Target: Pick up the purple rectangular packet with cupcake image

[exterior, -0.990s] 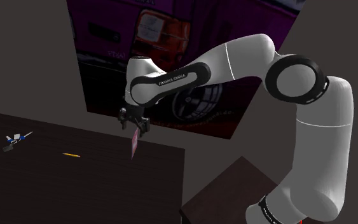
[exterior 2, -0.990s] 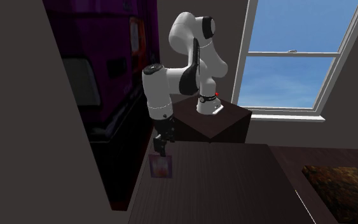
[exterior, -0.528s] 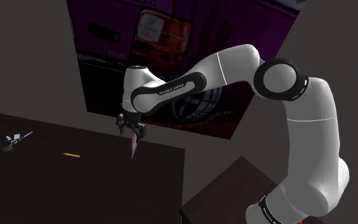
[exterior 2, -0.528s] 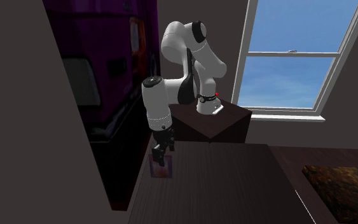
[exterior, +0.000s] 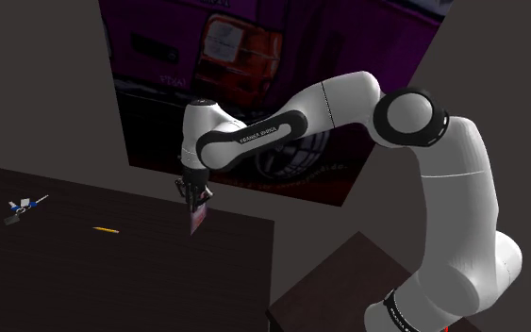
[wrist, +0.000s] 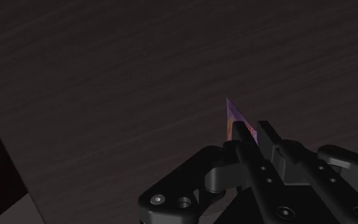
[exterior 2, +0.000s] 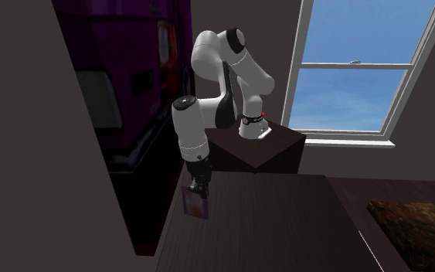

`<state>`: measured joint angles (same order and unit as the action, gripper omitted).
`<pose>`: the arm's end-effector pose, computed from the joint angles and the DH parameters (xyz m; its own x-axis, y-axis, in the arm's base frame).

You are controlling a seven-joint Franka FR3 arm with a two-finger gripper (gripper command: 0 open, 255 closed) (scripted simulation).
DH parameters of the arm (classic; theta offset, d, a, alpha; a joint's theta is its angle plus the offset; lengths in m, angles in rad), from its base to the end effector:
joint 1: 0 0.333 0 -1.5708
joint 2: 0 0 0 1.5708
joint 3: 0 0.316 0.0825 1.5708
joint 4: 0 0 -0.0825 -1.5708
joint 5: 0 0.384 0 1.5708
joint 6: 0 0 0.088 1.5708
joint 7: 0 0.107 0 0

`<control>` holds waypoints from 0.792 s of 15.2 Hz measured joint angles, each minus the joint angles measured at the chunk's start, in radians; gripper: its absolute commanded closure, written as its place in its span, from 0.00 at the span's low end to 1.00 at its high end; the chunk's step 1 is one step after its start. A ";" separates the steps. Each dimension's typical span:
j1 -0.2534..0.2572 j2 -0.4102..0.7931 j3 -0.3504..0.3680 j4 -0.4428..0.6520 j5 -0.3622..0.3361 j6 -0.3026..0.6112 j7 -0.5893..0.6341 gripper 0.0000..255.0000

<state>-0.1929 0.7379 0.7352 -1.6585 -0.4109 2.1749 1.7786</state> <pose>0.6168 0.2794 0.2612 0.4254 -0.8950 -0.1340 -0.9012 -0.4325 0.0272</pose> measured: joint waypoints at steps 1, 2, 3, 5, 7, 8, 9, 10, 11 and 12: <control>0.008 0.009 -0.004 0.014 -0.003 -0.004 0.027 1.00; 0.006 0.009 -0.003 0.012 -0.009 0.001 0.012 1.00; 0.002 0.007 0.002 0.006 -0.010 0.004 -0.002 1.00; -0.029 0.012 0.038 -0.015 -0.035 0.005 -0.030 1.00; -0.070 0.037 0.094 -0.016 -0.082 -0.020 -0.031 1.00; -0.088 0.048 0.118 -0.016 -0.099 -0.034 -0.035 1.00; -0.103 0.060 0.141 -0.013 -0.111 -0.049 -0.037 1.00; -0.116 0.066 0.162 -0.017 -0.119 -0.064 -0.070 1.00; -0.123 0.068 0.177 -0.023 -0.126 -0.072 -0.166 1.00; -0.126 0.070 0.184 -0.025 -0.130 -0.087 -0.215 1.00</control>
<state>-0.3186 0.8076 0.9191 -1.6832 -0.5407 2.0880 1.5636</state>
